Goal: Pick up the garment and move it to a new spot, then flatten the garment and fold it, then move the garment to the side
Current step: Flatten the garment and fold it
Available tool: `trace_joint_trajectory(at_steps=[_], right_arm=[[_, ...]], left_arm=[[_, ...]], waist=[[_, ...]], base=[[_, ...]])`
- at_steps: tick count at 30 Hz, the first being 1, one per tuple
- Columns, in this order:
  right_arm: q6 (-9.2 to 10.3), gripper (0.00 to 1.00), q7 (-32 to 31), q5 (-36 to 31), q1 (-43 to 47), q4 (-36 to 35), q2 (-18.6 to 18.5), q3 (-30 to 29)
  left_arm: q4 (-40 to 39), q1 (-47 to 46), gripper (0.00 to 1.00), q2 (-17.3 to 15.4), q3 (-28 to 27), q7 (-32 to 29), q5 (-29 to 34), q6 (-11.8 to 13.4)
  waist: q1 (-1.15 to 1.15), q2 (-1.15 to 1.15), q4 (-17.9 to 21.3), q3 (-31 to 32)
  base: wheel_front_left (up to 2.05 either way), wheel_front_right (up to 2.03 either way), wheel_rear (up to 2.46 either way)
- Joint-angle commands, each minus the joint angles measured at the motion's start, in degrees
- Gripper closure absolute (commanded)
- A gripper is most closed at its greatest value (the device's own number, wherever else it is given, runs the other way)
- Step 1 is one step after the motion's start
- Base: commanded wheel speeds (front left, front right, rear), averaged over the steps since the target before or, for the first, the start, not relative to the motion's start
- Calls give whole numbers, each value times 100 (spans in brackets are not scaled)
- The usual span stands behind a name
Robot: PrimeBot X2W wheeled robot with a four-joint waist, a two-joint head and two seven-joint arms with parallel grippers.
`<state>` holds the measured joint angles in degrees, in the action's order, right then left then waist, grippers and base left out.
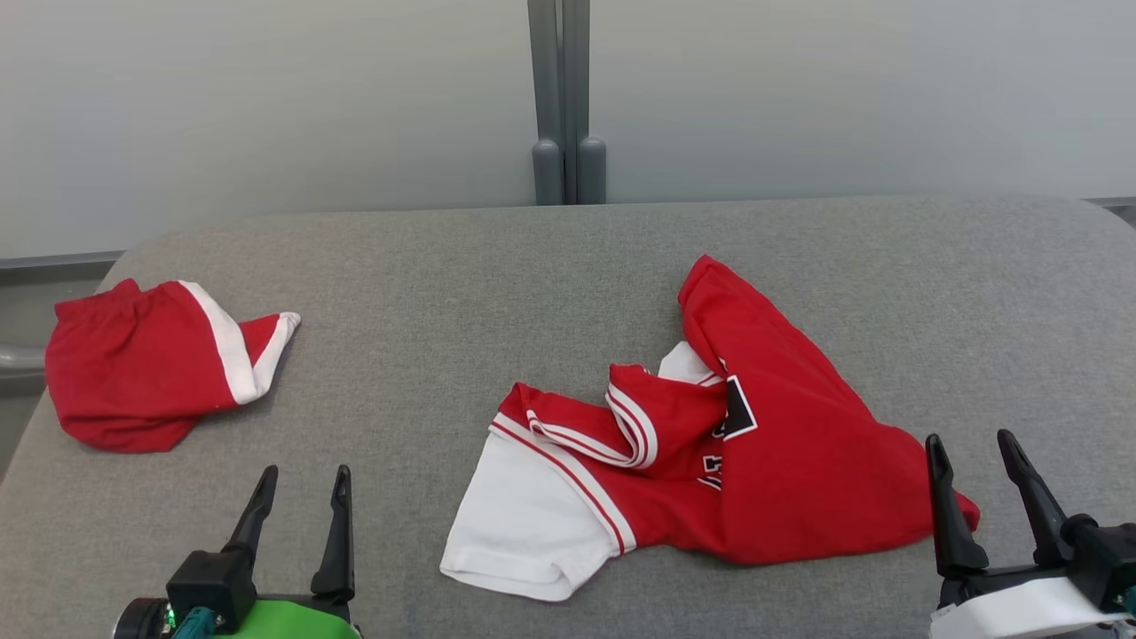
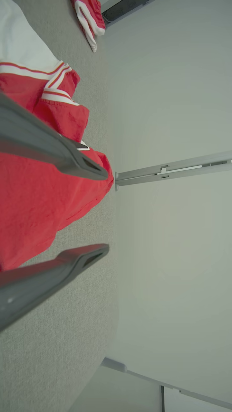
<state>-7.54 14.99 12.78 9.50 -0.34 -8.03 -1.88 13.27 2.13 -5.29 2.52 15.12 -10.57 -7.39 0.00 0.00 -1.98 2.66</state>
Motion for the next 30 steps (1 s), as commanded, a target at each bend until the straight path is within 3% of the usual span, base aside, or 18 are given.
trace_joint_trajectory(at_steps=[1,16,30], right_arm=[[10,0,28,-78,-75,60,-50,-44],[10,0,23,-121,-711,1515,-365,-199],[10,0,23,224,-1603,3287,-577,92]], left_arm=[[57,-118,0,-60,59,4,-42,-16],[1207,-573,0,-140,1307,3,-390,-16],[2203,-1140,0,-160,1890,3,-786,-17]], waist=[[0,0,2,-34],[0,0,165,-440],[0,0,193,-1003]], base=[[0,0,0],[0,0,0],[0,0,0]])
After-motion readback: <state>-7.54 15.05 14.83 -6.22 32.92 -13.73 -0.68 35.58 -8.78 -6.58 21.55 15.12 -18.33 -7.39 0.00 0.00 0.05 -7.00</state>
